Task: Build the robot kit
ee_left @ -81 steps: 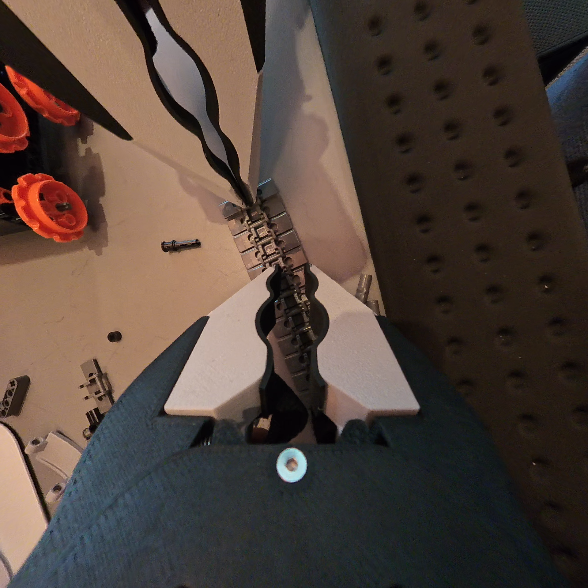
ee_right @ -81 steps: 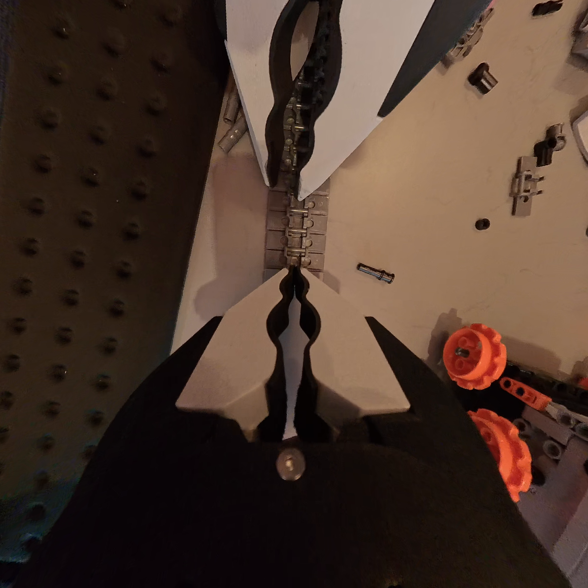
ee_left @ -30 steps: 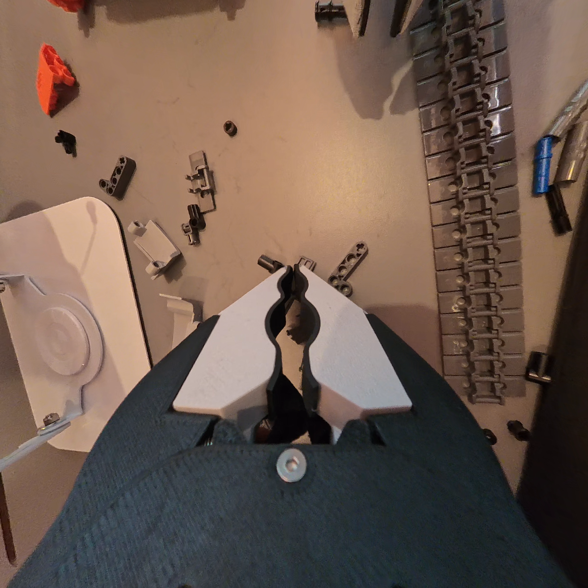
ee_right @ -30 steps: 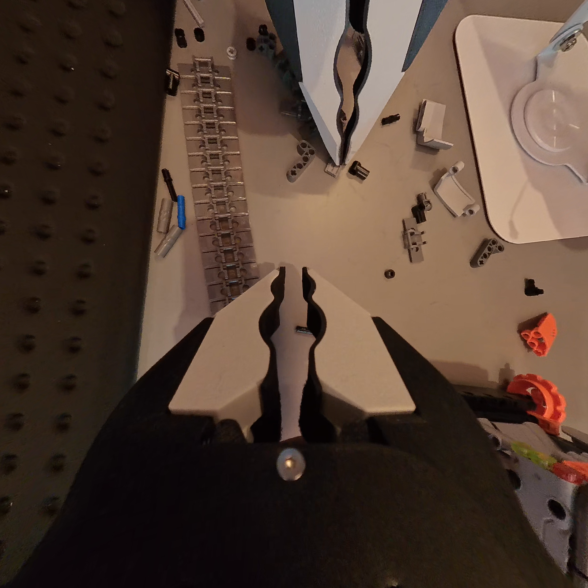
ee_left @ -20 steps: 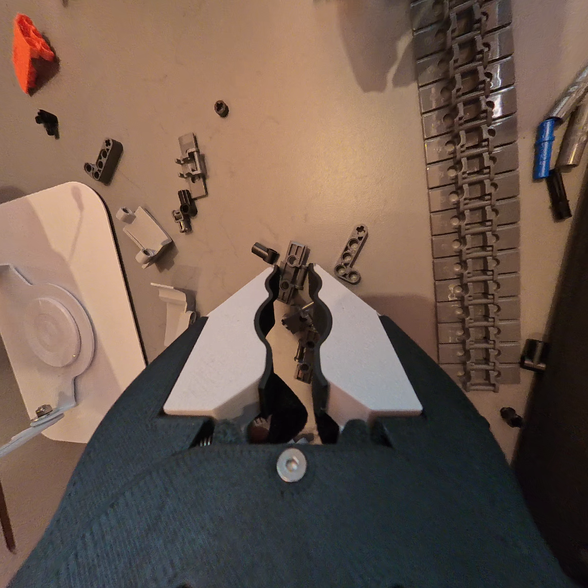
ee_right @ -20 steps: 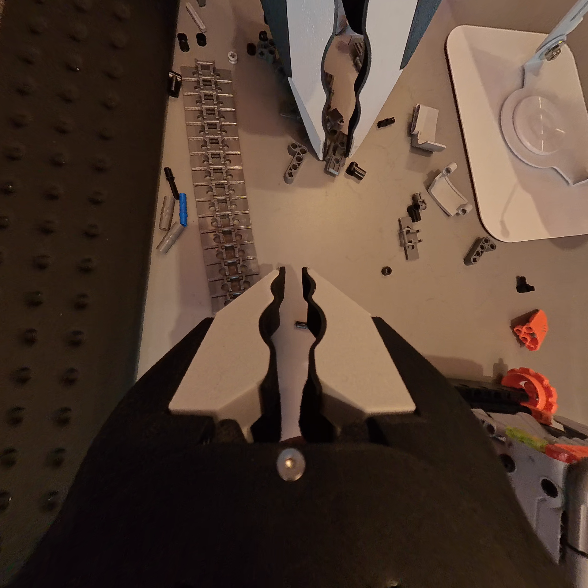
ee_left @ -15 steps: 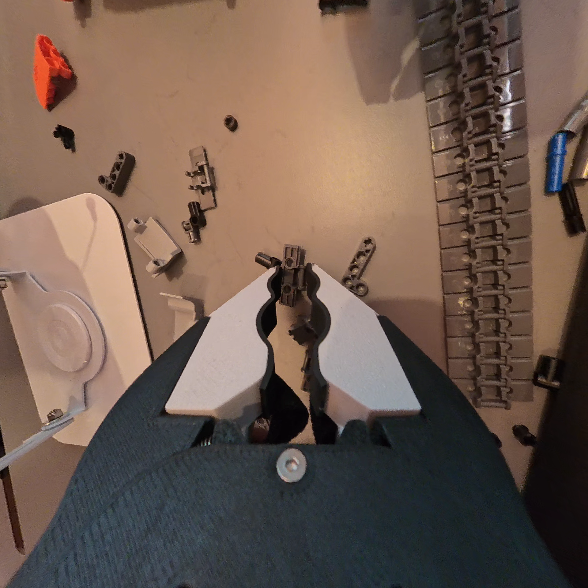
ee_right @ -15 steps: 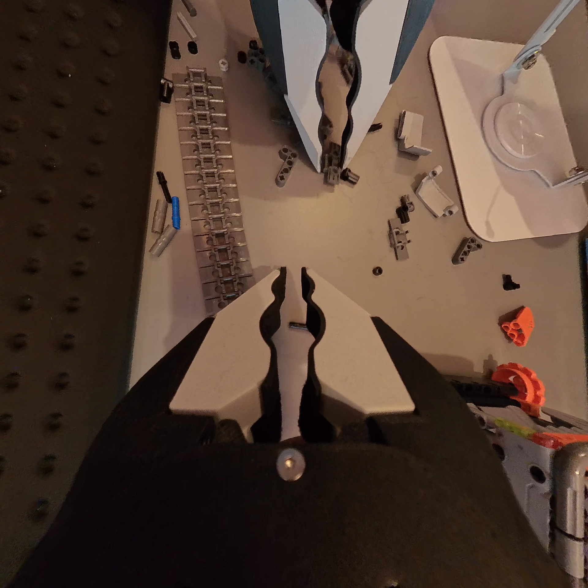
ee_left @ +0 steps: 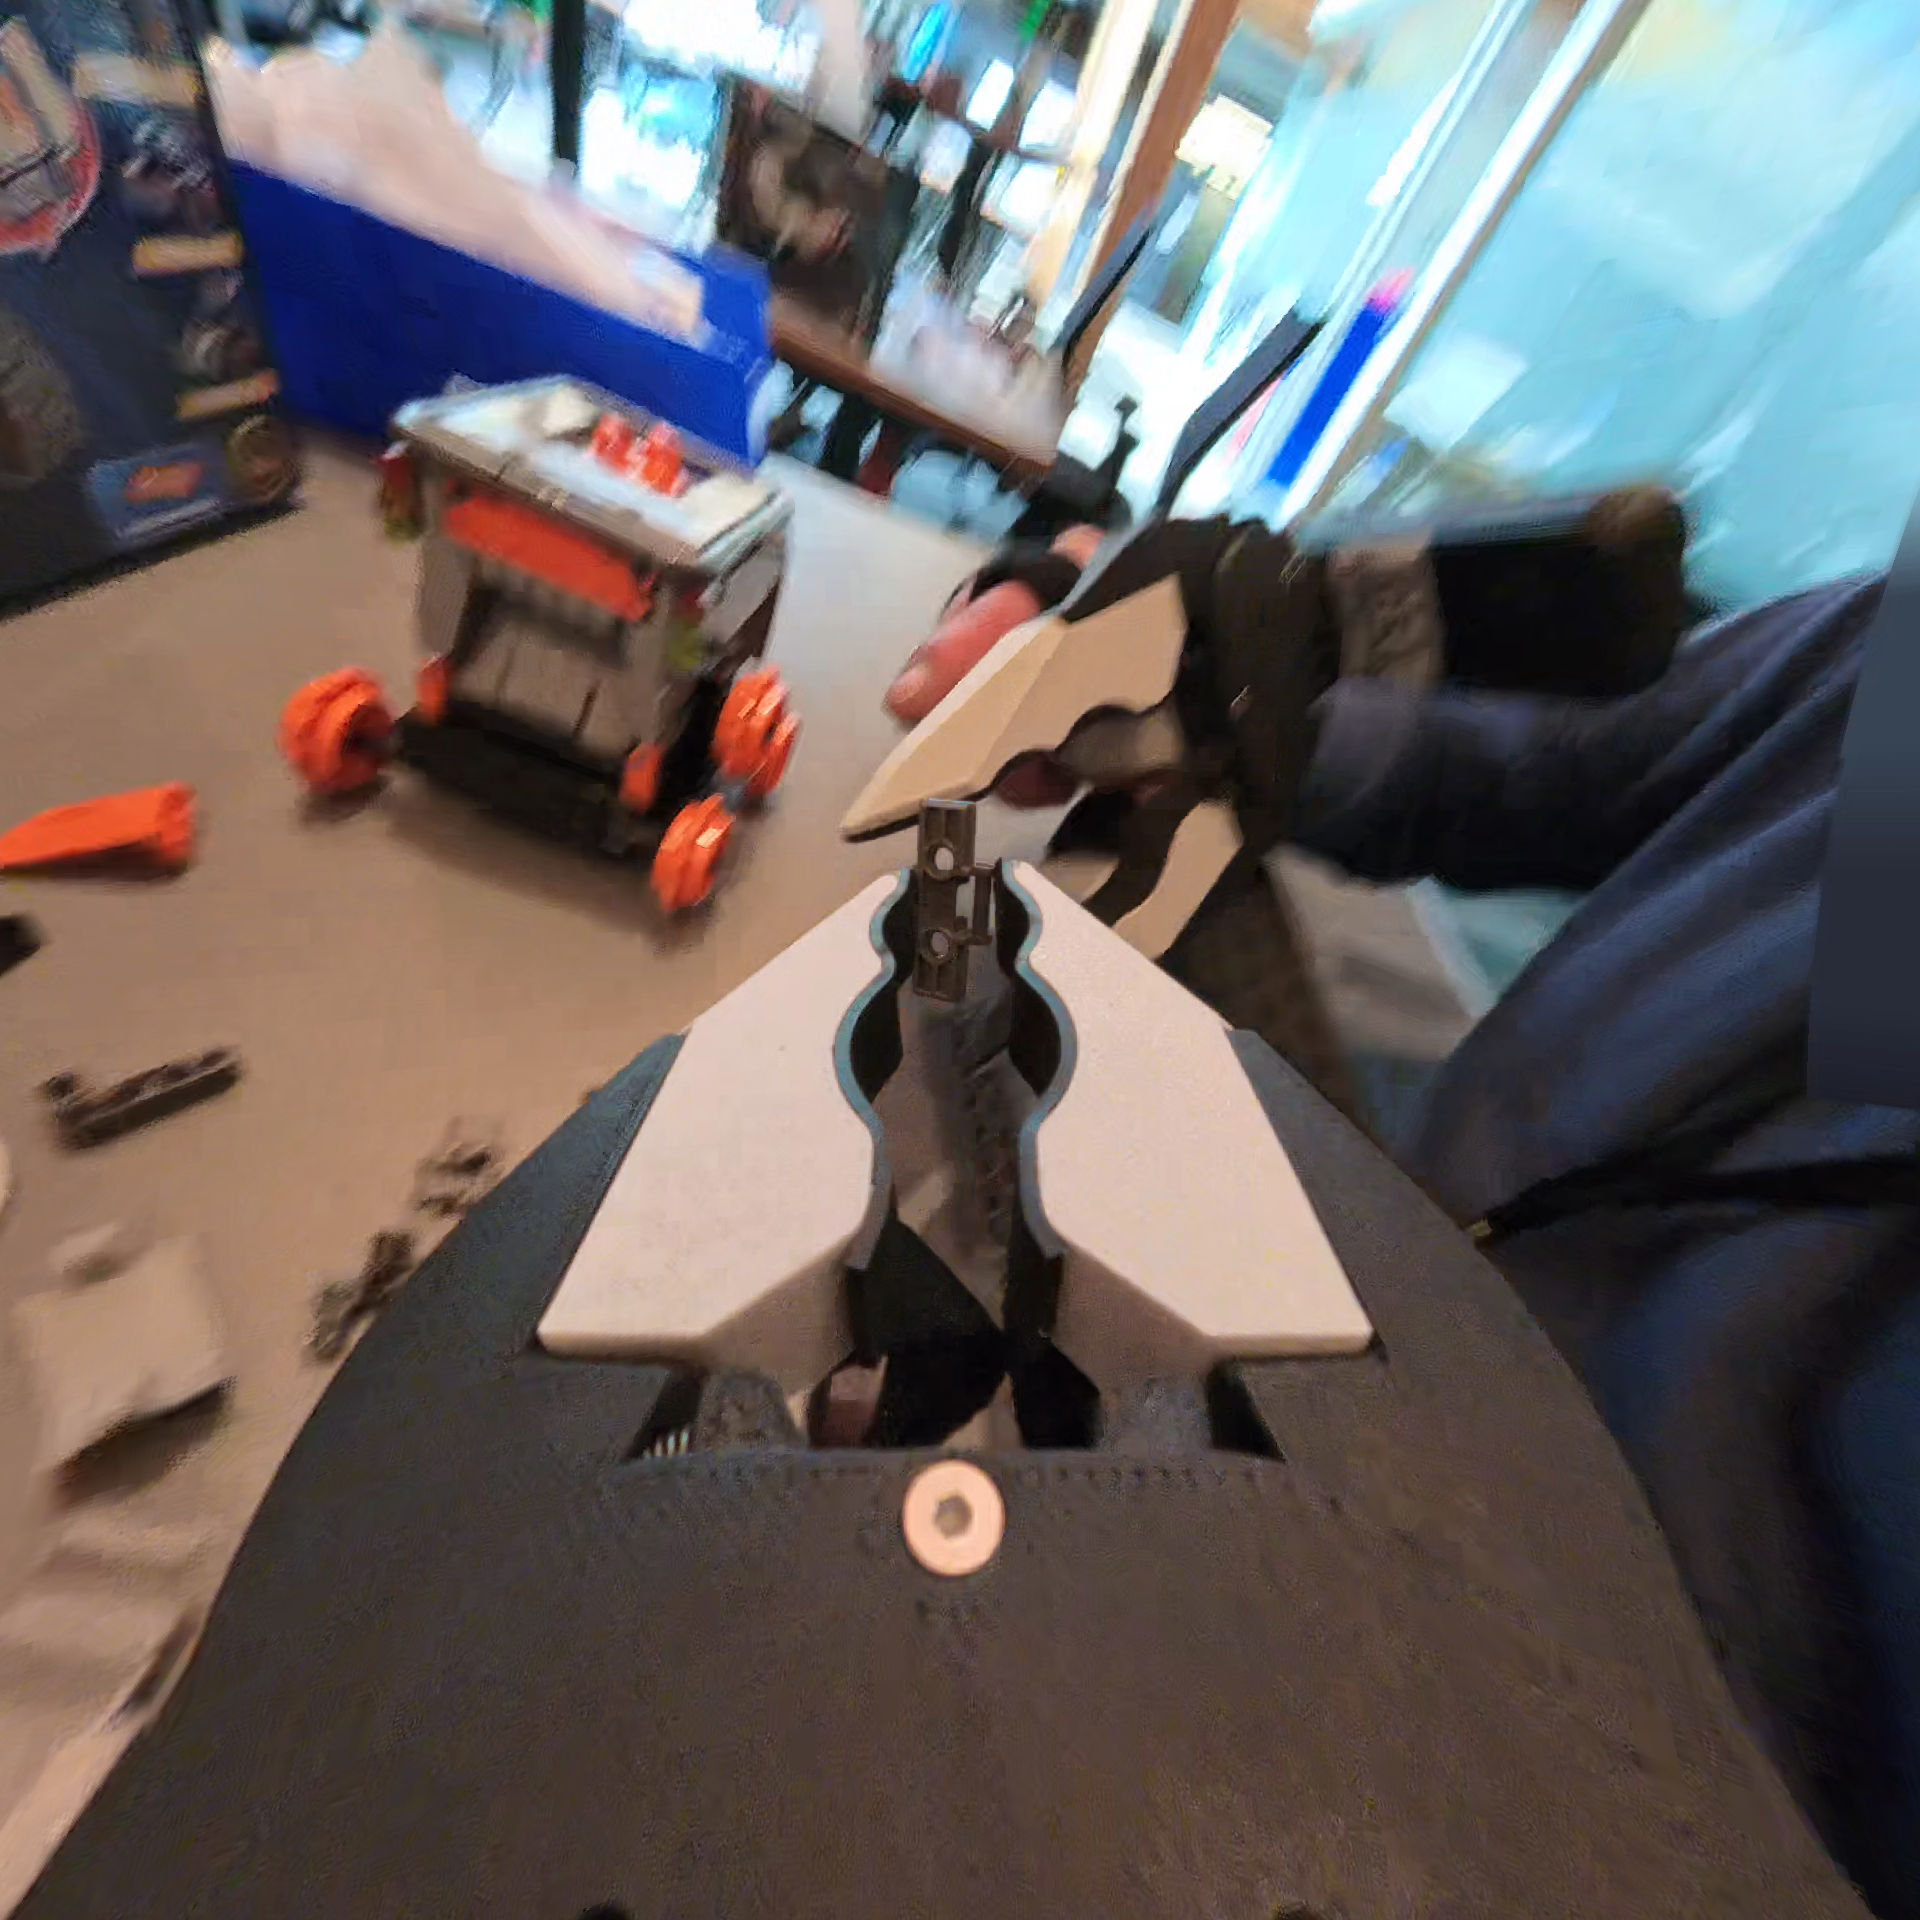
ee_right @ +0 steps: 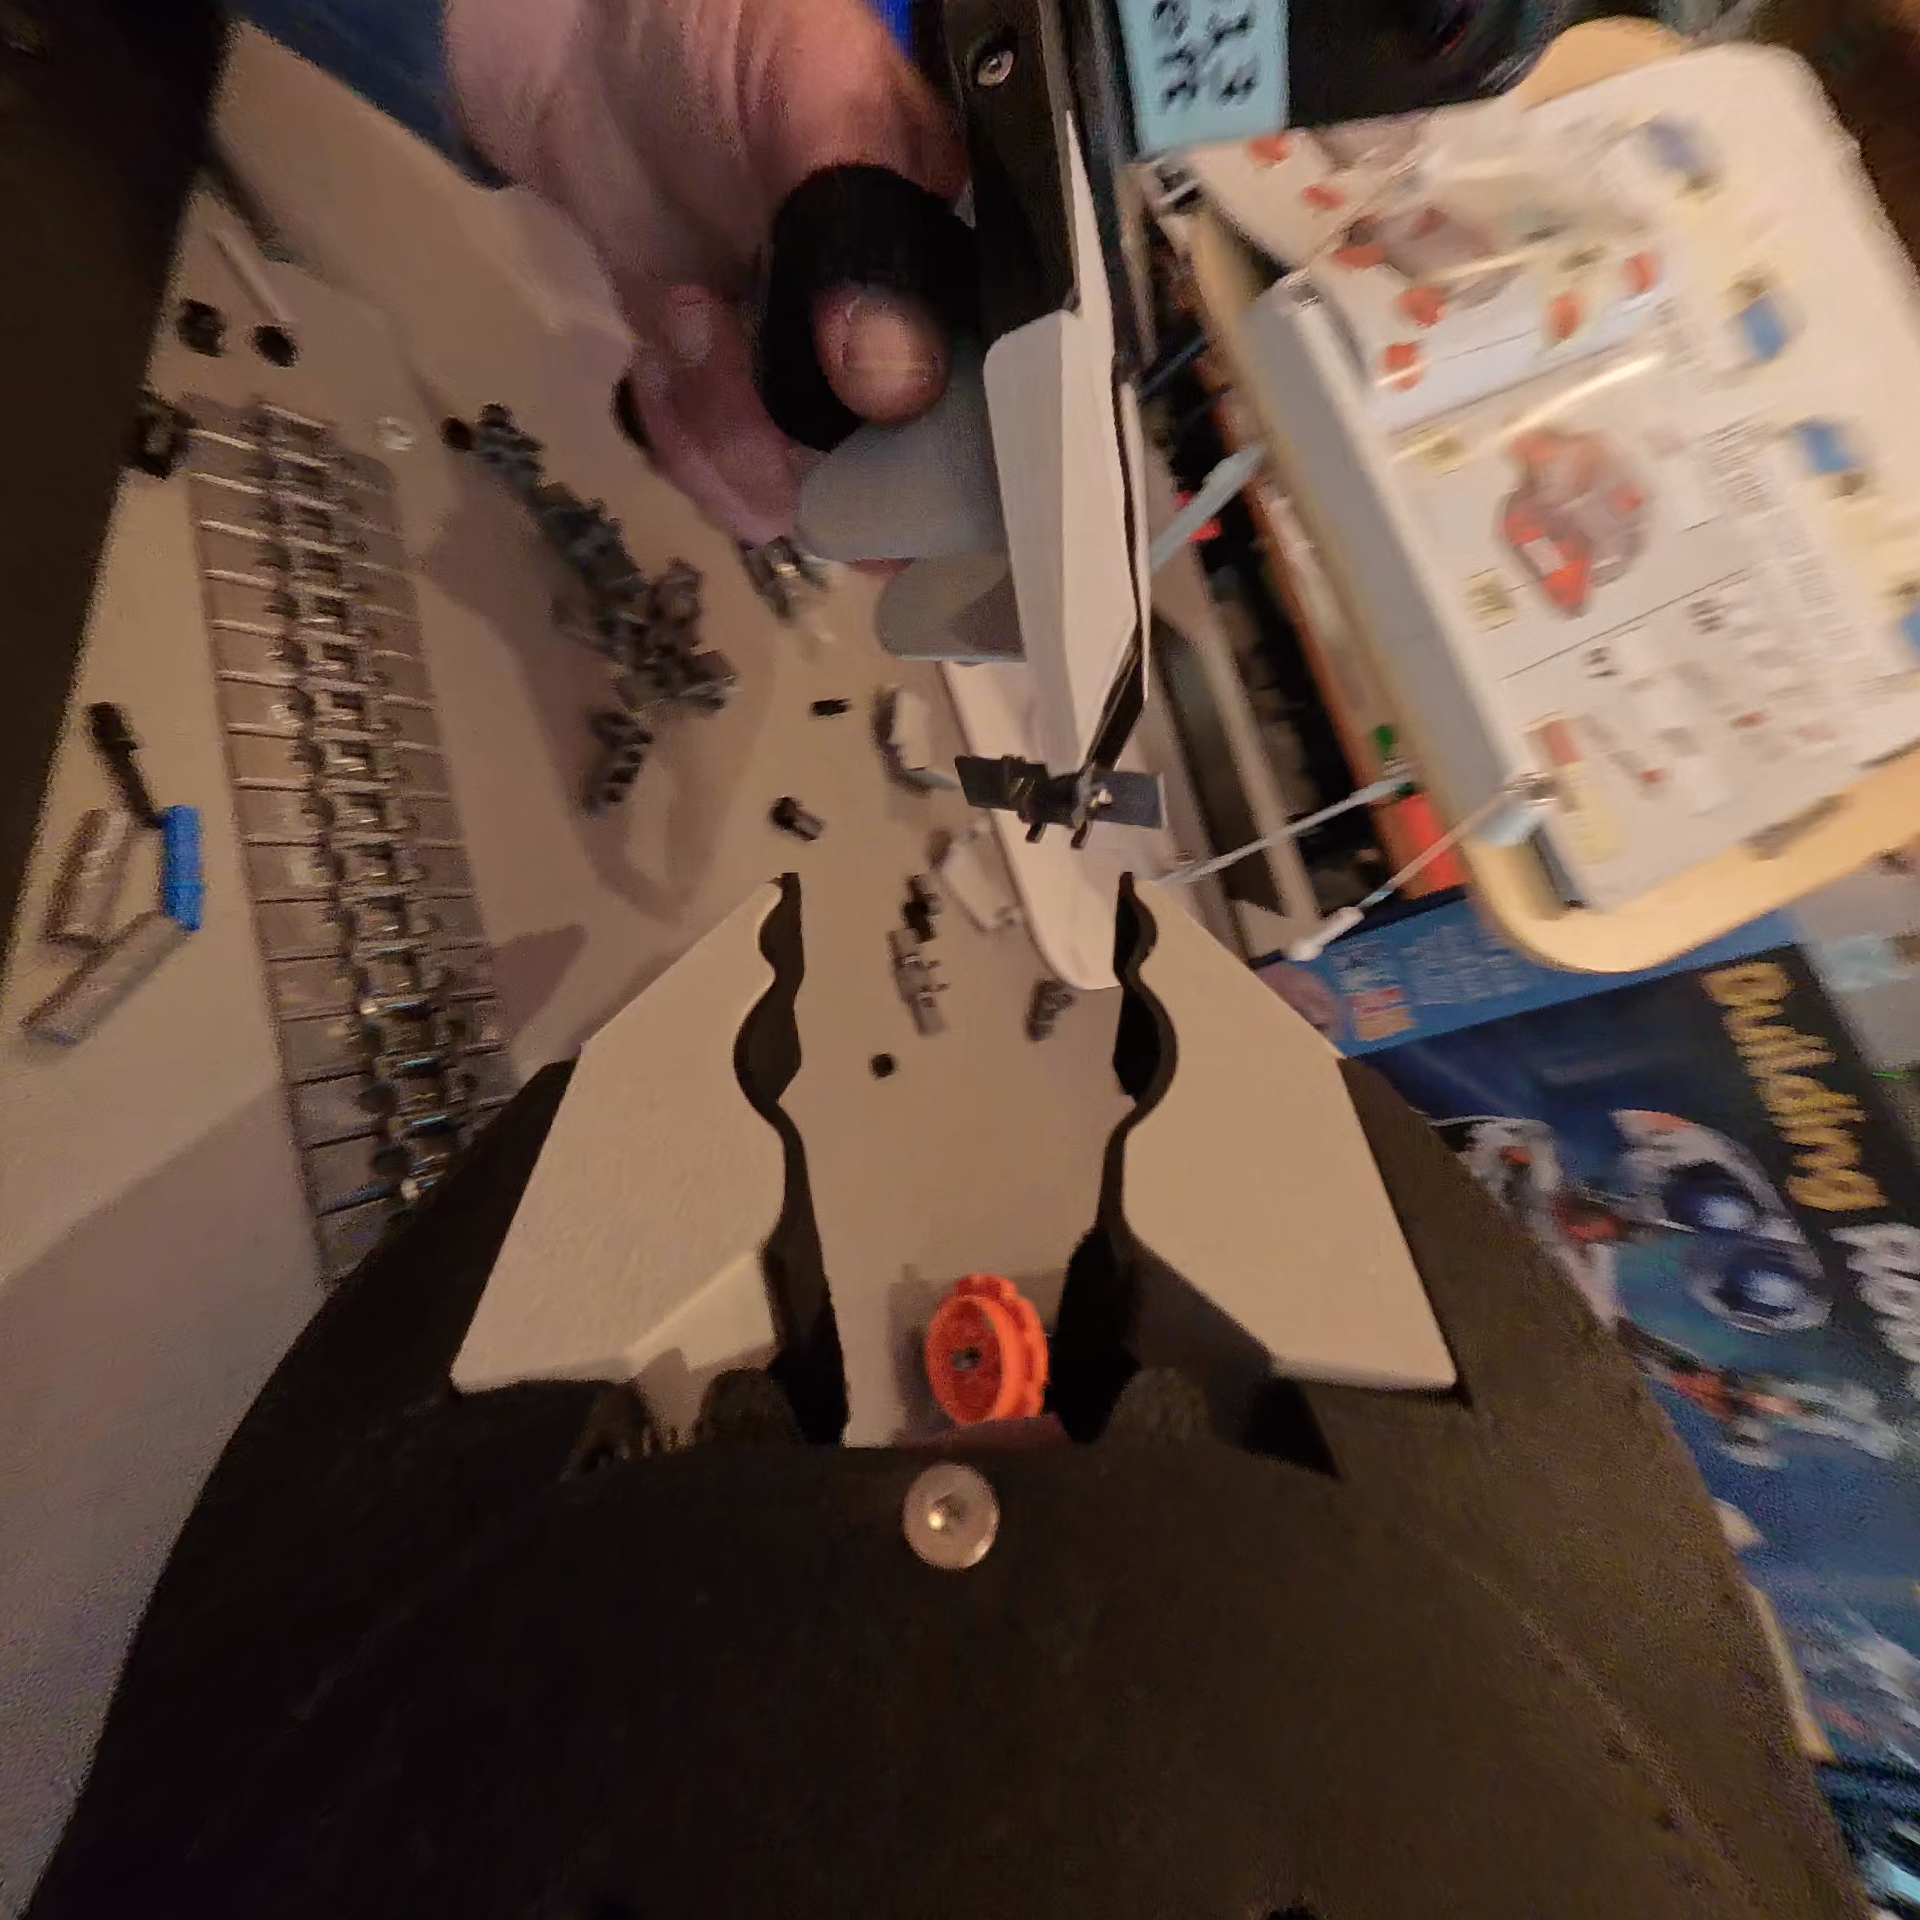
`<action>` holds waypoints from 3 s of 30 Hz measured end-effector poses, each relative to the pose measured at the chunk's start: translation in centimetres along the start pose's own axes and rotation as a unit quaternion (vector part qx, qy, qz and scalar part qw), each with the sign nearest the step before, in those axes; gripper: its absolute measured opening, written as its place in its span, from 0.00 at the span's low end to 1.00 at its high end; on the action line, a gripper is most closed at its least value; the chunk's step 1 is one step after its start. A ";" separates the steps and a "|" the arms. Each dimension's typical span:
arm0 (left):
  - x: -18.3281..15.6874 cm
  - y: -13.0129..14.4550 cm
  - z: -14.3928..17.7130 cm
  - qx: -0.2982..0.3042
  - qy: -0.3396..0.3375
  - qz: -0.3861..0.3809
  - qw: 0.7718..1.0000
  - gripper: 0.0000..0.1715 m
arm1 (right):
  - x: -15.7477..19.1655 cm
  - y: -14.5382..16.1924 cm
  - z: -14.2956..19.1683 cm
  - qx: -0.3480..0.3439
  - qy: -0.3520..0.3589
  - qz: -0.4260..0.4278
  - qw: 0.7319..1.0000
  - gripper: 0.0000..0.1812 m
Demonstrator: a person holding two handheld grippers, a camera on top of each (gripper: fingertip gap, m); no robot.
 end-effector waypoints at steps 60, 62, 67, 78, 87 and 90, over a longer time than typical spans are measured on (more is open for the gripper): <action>-2.8 11.5 -4.0 0.310 -0.003 -0.288 0.906 0.13 | 5.9 7.9 4.7 0.263 -0.376 -0.085 0.885 0.22; -2.9 11.3 -4.0 0.307 -0.003 -0.291 0.906 0.13 | 5.4 7.6 5.2 0.239 -0.359 -0.102 0.896 0.18; -3.1 11.3 -4.4 0.309 0.000 -0.296 0.904 0.13 | 5.9 7.7 5.8 0.208 -0.342 -0.118 0.909 0.15; -3.1 11.4 -5.1 0.314 -0.003 -0.298 0.902 0.13 | 6.2 8.5 5.1 0.174 -0.359 -0.134 0.907 0.05; -3.0 11.4 -5.2 0.314 0.001 -0.297 0.902 0.11 | 6.2 7.5 5.5 0.158 -0.376 -0.129 0.904 0.05; -3.0 11.4 -5.2 0.314 0.002 -0.297 0.902 0.11 | 6.4 7.9 5.4 0.174 -0.381 -0.122 0.900 0.05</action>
Point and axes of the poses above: each gripper's, where its closed fingertips meet, z back along the fingers, y out of its underside, x = y × z across the jaws, the point moved 3 cm from there along z, back along the fingers, and after that the axes turned 3 degrees about -y, right-handed, at the moved point
